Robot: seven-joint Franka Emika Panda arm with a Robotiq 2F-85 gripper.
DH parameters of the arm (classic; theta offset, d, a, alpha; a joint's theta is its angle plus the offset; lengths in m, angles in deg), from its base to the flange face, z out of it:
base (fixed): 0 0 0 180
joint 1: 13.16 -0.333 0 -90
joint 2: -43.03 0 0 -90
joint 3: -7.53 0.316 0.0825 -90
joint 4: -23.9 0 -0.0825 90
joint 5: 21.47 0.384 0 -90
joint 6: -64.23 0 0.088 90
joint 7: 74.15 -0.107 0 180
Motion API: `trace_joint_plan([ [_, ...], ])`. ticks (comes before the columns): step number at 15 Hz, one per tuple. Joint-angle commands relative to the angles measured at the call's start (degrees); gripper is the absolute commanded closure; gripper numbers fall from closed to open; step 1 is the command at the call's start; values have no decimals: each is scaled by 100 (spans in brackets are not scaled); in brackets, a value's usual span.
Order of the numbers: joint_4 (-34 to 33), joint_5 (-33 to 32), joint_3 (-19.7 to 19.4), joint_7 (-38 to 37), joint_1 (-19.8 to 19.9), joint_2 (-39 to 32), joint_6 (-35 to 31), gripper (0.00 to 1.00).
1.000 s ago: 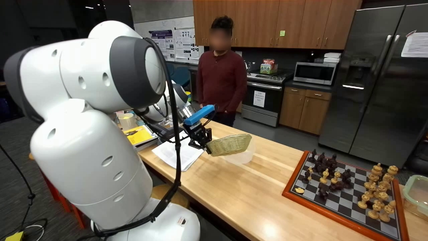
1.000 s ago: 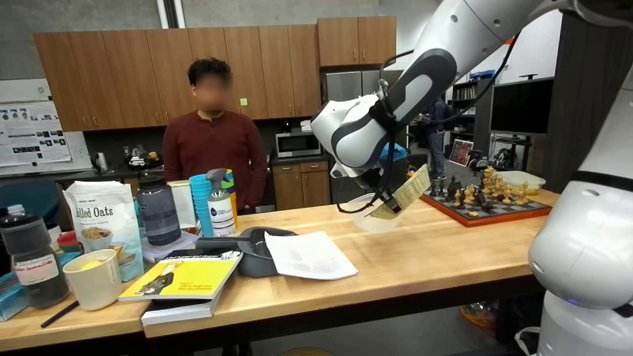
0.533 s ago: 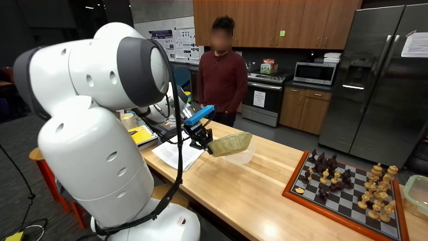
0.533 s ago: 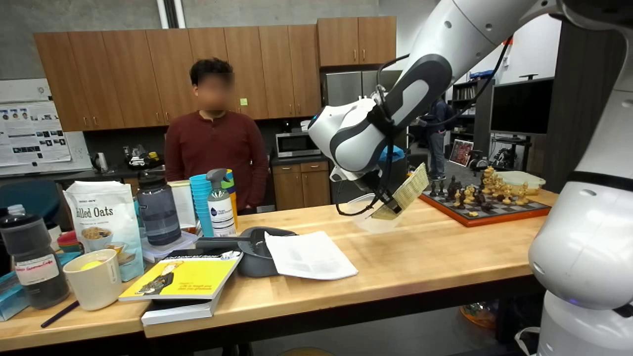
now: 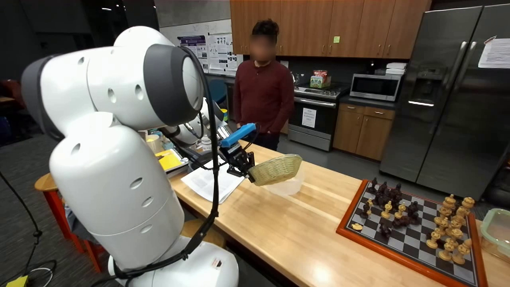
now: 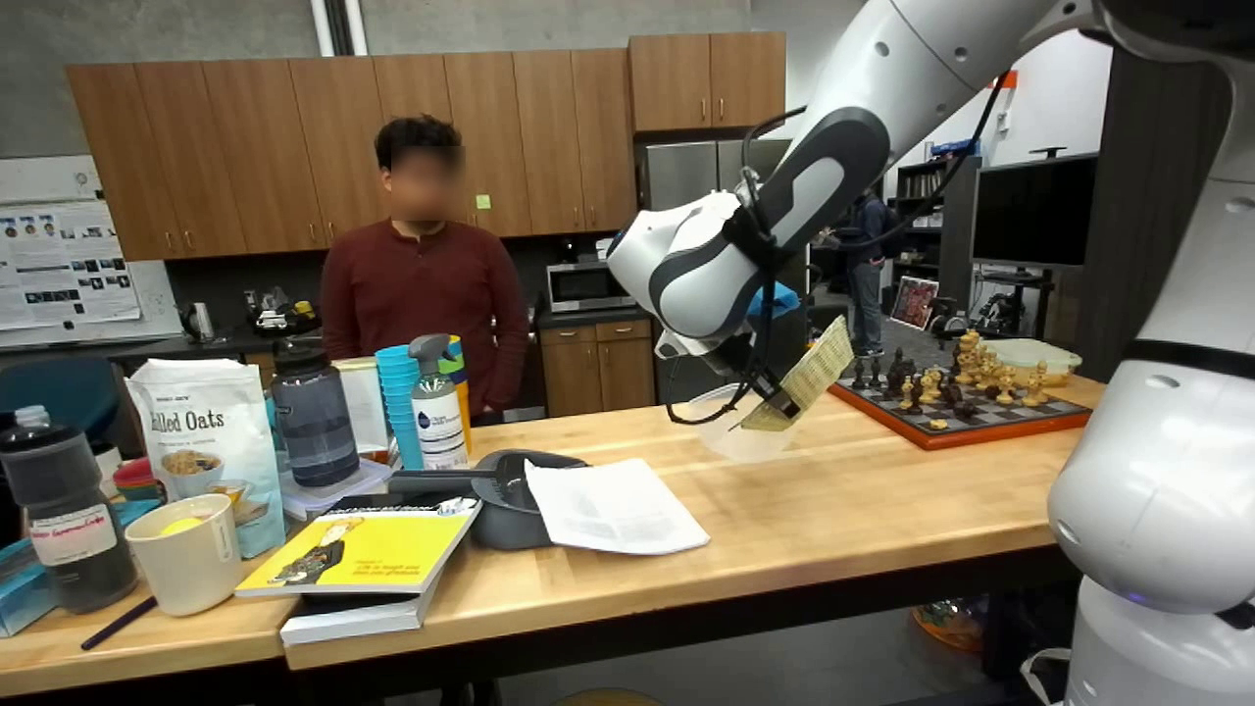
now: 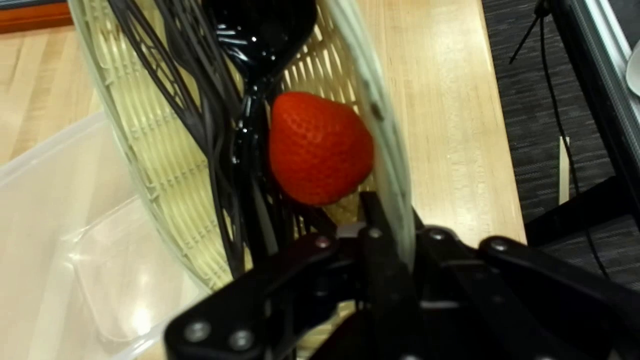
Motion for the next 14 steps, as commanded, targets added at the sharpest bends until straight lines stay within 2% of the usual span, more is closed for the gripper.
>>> trace_joint_plan([
  [1,-323,-227,72,-204,-89,-112,442,98],
  [6,-759,-267,155,-296,-158,-424,768,98],
  [14,-1954,-45,153,-220,-143,-1257,1260,98],
])
